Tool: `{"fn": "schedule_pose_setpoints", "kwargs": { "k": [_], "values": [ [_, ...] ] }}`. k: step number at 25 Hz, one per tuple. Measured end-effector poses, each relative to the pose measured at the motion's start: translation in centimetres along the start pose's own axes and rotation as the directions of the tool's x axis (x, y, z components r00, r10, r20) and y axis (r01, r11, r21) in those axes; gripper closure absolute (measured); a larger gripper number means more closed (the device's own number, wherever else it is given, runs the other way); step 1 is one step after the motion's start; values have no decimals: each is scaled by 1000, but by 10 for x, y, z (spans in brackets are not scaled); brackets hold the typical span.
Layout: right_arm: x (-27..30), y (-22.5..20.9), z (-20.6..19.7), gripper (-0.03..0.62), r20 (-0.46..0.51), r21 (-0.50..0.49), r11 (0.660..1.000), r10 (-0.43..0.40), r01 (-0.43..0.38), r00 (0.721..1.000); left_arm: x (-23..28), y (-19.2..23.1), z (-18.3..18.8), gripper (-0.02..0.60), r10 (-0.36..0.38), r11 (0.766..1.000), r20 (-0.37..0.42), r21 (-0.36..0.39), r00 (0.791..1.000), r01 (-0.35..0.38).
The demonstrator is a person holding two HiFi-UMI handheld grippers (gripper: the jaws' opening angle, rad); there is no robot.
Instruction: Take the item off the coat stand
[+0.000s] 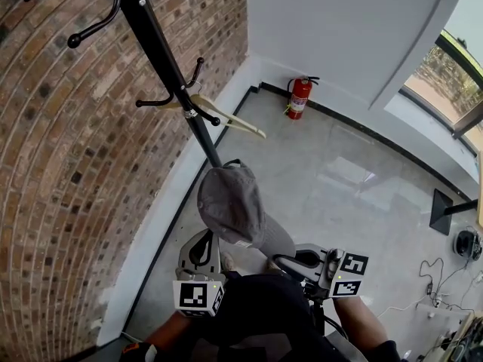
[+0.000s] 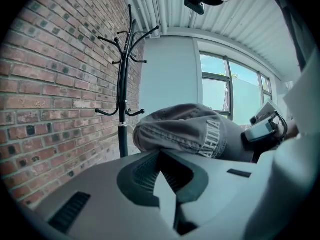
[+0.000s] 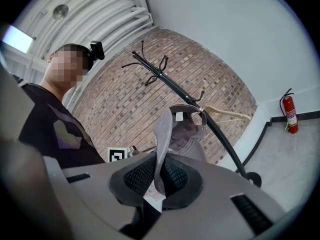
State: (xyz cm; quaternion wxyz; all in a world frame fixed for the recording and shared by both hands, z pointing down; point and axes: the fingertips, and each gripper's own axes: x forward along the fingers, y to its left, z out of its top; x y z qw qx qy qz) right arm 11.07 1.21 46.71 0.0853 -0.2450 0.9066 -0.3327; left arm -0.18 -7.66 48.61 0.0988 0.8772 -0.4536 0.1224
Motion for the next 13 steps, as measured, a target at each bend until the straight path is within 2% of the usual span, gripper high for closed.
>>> {"fn": "schedule_pose_setpoints", "kwargs": {
  "k": [8,13],
  "values": [
    [-3,2,1,562,-8,-9,1000,-7,7,1000,0,-1,2,558,-8,1000,-2,3,1000,8],
    [0,5,1,562,-16,-12,1000,-4,4,1000,0,0,8,558,-5,1000,30,-2,1000,5]
  ]
}}
